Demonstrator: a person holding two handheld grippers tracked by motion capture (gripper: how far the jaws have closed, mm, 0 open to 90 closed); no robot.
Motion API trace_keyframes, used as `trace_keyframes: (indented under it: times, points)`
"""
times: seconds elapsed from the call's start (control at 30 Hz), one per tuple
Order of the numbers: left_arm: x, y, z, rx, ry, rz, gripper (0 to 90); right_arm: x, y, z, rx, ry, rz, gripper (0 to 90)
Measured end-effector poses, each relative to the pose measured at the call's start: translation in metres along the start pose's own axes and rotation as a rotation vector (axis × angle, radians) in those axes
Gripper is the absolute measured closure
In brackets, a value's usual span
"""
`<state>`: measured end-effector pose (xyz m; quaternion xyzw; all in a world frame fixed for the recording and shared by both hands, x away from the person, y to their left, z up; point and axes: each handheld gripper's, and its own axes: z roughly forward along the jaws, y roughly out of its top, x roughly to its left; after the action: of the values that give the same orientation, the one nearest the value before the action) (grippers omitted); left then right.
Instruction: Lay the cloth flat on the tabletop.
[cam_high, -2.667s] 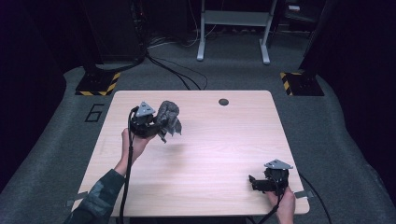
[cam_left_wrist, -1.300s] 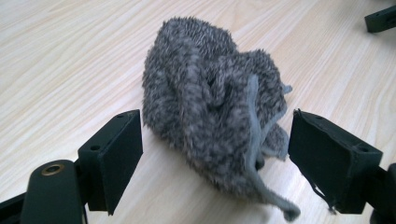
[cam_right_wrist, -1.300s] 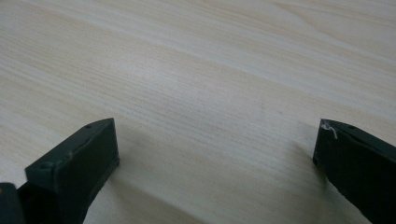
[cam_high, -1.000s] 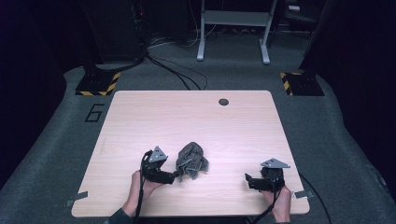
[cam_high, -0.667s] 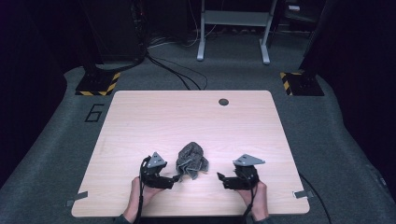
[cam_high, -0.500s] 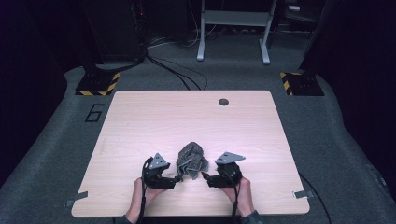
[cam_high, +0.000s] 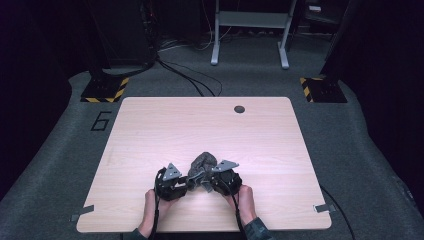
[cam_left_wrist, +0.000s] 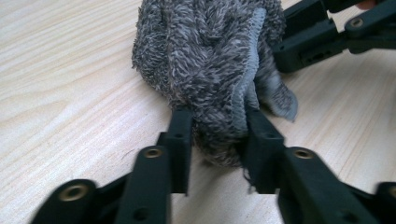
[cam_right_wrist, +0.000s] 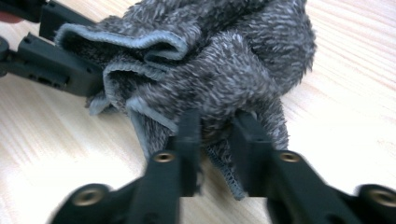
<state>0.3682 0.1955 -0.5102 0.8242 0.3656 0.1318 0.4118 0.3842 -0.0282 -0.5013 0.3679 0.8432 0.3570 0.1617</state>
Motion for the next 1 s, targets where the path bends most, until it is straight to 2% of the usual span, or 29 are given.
trace_keyframes:
  times: [0.03, 0.17, 0.3, 0.33, 0.4, 0.5, 0.53, 0.57, 0.6, 0.63, 0.67, 0.7, 0.83, 0.9, 0.93, 1.0]
  points:
    - [0.000, -0.001, 0.000, -0.003, 0.011, 0.007, 75.5, -0.001, 0.000, 0.000, -0.001, -0.003, -0.009, 78.6]
    - [0.003, -0.003, -0.002, -0.019, 0.011, -0.008, 81.8, -0.003, -0.002, -0.002, -0.011, -0.013, -0.007, 84.0]
    - [0.006, -0.003, -0.007, -0.028, 0.011, -0.014, 82.5, -0.010, -0.003, -0.009, -0.024, -0.031, -0.010, 85.8]
    - [0.007, -0.003, -0.008, -0.035, 0.016, -0.010, 82.6, -0.011, -0.004, -0.011, -0.019, -0.035, 0.002, 85.9]
    - [0.009, -0.003, -0.010, -0.043, 0.020, -0.024, 82.7, -0.016, -0.004, -0.014, -0.027, -0.045, -0.004, 86.1]
    - [0.011, -0.004, -0.014, -0.046, 0.027, -0.015, 82.7, -0.020, -0.005, -0.018, -0.031, -0.056, -0.005, 86.2]
    - [0.011, -0.004, -0.015, -0.045, 0.022, -0.032, 82.7, -0.023, -0.006, -0.021, -0.038, -0.065, 0.008, 86.2]
    - [0.013, -0.004, -0.016, -0.047, 0.030, -0.019, 82.7, -0.023, -0.006, -0.021, -0.038, -0.065, 0.008, 86.2]
    - [0.013, -0.005, -0.017, -0.054, 0.035, -0.032, 82.7, -0.026, -0.006, -0.022, -0.033, -0.068, 0.007, 86.2]
    - [0.015, -0.005, -0.018, -0.056, 0.039, -0.027, 82.7, -0.028, -0.007, -0.023, -0.037, -0.077, 0.026, 86.2]
    - [0.016, -0.004, -0.020, -0.049, 0.043, -0.021, 82.8, -0.033, -0.008, -0.026, -0.037, -0.081, 0.012, 86.2]
    - [0.017, -0.005, -0.020, -0.058, 0.051, -0.028, 82.8, -0.035, -0.008, -0.027, -0.039, -0.090, 0.026, 86.2]
    - [0.021, -0.005, -0.024, -0.056, 0.064, -0.031, 82.8, -0.043, -0.009, -0.031, -0.039, -0.098, 0.020, 86.2]
    - [0.024, -0.005, -0.026, -0.052, 0.066, -0.027, 82.8, -0.047, -0.010, -0.032, -0.037, -0.107, 0.036, 86.2]
    - [0.026, -0.005, -0.026, -0.039, 0.062, -0.030, 82.7, -0.050, -0.011, -0.033, -0.032, -0.111, 0.060, 86.0]
    - [0.026, -0.005, -0.024, -0.038, 0.062, -0.037, 82.4, -0.053, -0.011, -0.031, -0.031, -0.110, 0.058, 85.7]
